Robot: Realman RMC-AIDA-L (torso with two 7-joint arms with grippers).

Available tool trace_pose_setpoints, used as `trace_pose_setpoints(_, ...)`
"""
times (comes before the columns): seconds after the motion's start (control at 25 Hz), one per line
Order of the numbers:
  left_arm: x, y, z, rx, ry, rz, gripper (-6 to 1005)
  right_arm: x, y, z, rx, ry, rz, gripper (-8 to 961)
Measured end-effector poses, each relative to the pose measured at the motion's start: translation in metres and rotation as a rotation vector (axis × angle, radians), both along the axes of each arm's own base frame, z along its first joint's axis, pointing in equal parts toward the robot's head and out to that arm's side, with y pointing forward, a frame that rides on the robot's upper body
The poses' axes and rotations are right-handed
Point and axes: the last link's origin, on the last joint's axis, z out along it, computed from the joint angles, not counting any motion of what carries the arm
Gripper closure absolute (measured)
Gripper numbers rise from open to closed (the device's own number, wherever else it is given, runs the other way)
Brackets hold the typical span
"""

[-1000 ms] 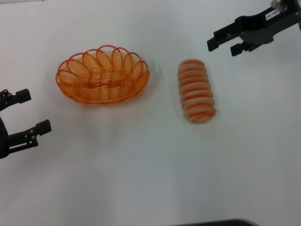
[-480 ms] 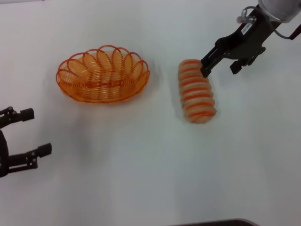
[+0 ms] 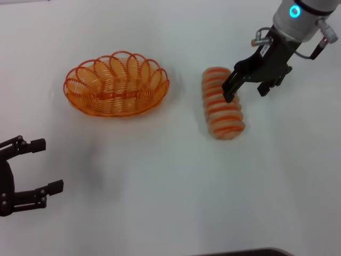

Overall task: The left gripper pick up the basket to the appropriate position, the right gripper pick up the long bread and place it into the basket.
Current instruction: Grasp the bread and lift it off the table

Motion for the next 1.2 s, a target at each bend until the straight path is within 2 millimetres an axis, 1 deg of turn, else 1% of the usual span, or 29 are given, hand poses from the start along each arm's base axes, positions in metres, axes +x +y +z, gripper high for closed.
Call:
trace_pose_setpoints(0.52,0.0,-0.001,-0.004,0.002,0.0,-0.008,107,-0.004,0.005,-0.021,0.052,0.022,0.029,50)
trace_pose_setpoints(0.92,0.0,-0.002,-0.006,0.005,-0.004,-0.015,108,0.0,0.005,-0.032,0.057,0.03,0.021,52)
trace_pose_setpoints(1.2,0.0,-0.003,-0.006,0.003,-0.006,-0.018,108,0.003,0.004,-0.036,0.061,0.029,0.016,53)
